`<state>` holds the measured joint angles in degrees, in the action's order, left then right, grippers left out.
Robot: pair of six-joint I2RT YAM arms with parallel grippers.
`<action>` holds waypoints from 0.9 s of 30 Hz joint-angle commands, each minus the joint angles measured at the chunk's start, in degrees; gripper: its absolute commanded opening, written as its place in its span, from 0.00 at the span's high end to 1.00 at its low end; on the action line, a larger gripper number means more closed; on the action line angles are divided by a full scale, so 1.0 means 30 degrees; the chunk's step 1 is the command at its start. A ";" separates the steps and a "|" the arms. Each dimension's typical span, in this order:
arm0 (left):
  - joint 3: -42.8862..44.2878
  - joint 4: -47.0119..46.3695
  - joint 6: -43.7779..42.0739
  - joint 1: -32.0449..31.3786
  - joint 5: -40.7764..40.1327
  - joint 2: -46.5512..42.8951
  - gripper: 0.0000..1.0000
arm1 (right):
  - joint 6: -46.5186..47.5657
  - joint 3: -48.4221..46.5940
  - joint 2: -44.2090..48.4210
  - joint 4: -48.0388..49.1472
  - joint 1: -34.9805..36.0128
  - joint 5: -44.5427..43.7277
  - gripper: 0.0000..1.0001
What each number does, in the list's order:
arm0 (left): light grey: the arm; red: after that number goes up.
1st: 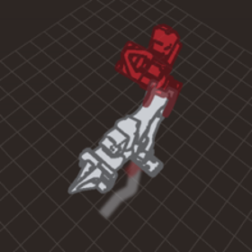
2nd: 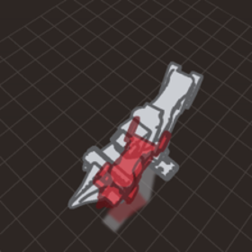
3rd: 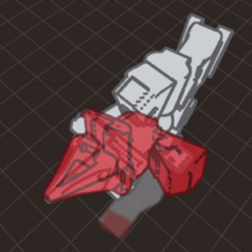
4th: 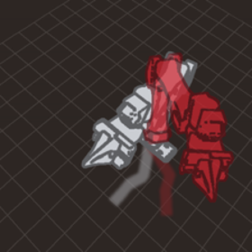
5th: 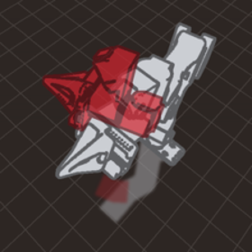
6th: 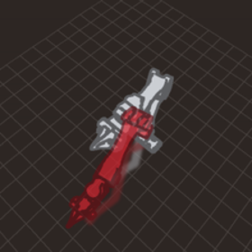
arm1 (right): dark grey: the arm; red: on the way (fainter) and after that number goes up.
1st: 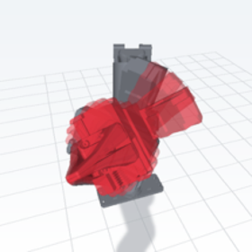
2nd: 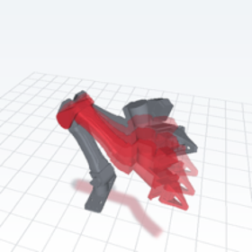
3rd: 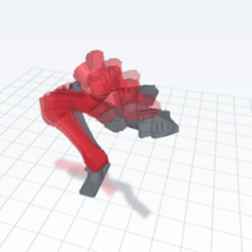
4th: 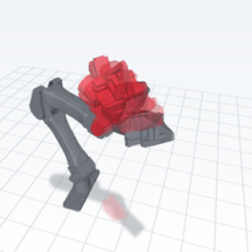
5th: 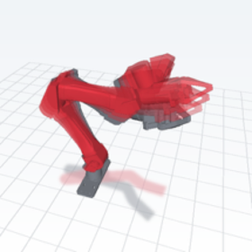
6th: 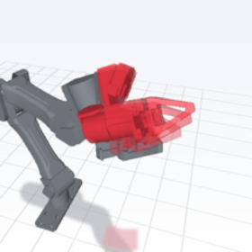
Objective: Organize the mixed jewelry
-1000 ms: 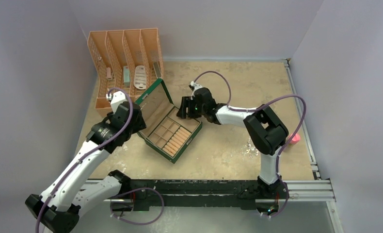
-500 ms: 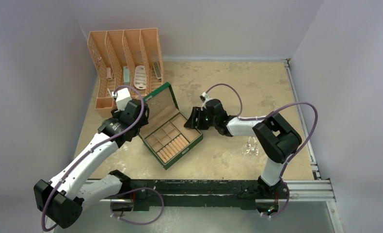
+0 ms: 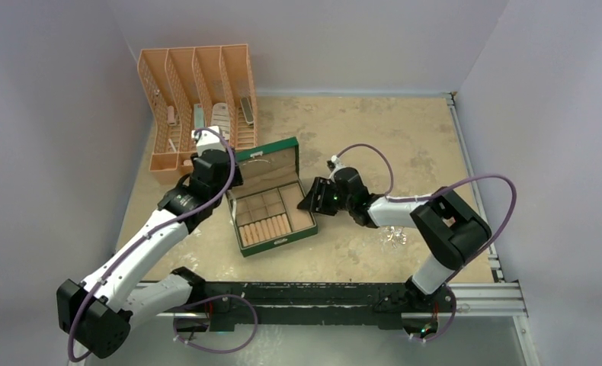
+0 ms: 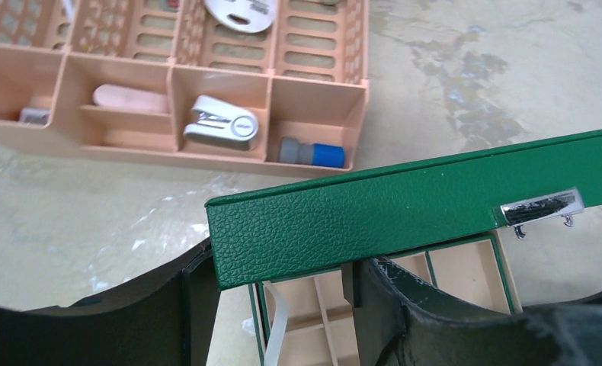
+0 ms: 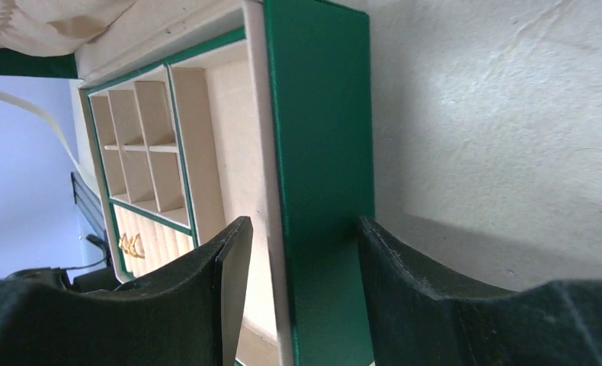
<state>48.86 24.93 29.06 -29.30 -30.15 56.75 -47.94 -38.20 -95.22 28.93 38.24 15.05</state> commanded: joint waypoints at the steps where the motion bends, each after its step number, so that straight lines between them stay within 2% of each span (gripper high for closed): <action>1: 0.0367 -0.4186 -0.1572 -0.0022 0.3075 0.0792 0.44 | -0.0665 -0.0612 0.1669 -0.1211 0.0177 -0.2027 0.45; 6: 0.1567 -0.3664 -0.2233 0.0064 0.3033 0.2050 0.43 | -0.0880 -0.1900 0.2939 -0.4520 0.0023 -0.5719 0.43; 10: 0.2053 -0.2710 -0.1767 0.0430 0.1995 0.2039 0.39 | -0.1348 -0.2547 0.4321 -0.6791 -0.0137 -0.8198 0.40; 19: 0.3105 -0.0155 -0.1646 0.1295 0.2443 0.1939 0.36 | -0.3427 -0.3318 0.7283 -1.2198 -0.0595 -1.3017 0.37; 23: 0.3182 0.0843 -0.1448 0.1300 0.2964 0.1678 0.35 | -0.3879 -0.3193 0.7173 -1.4686 -0.3051 -1.3937 0.41; 27: 0.3231 0.1909 -0.1192 0.1319 0.4207 0.0707 0.35 | -0.3899 -0.2919 0.6937 -1.6320 -0.6234 -1.4595 0.53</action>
<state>56.05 27.38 24.47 -25.61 -21.56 62.72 -57.54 -46.28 -74.28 -10.81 26.94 -22.06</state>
